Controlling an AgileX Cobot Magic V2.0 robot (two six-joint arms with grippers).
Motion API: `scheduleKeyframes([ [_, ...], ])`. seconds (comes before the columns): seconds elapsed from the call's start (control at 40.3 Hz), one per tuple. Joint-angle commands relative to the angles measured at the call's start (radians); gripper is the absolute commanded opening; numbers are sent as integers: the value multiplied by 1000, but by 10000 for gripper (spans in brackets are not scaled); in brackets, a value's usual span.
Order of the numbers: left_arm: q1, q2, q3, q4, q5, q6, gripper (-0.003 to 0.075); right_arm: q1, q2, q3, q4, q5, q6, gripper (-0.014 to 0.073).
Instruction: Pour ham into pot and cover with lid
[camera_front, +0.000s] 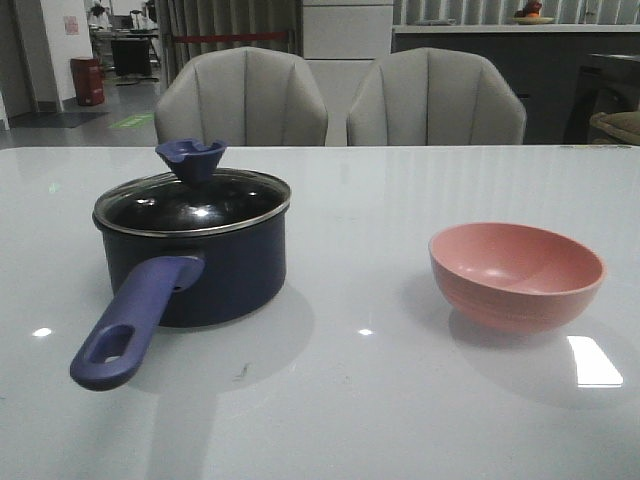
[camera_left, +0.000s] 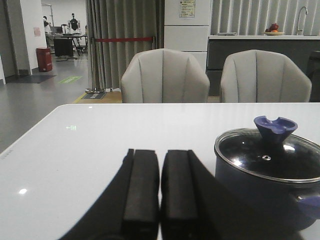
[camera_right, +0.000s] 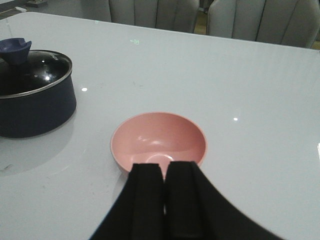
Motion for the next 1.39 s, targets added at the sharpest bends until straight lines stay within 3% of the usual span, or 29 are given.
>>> scheduleKeyframes([
  [0.0,2,-19,21,-2,-83,-6,119,2,3,-28,5,-73,-2,145],
  [0.62,2,-19,21,-2,-83,-6,119,2,2,-28,5,-72,-2,145],
  [0.769,2,-19,21,-2,-83,-6,119,-54,-130,-20,-65,-71,0,145],
  [0.844,2,-19,21,-2,-83,-6,119,-103,-197,3,-120,-78,45,145],
  [1.042,2,-19,21,-2,-83,-6,119,-186,-304,111,-361,-123,351,145],
  [1.191,2,-19,21,-2,-83,-6,119,-180,-342,206,-399,-224,375,145],
  [1.365,2,-19,21,-2,-83,-6,119,-180,-388,207,-399,-207,385,145],
])
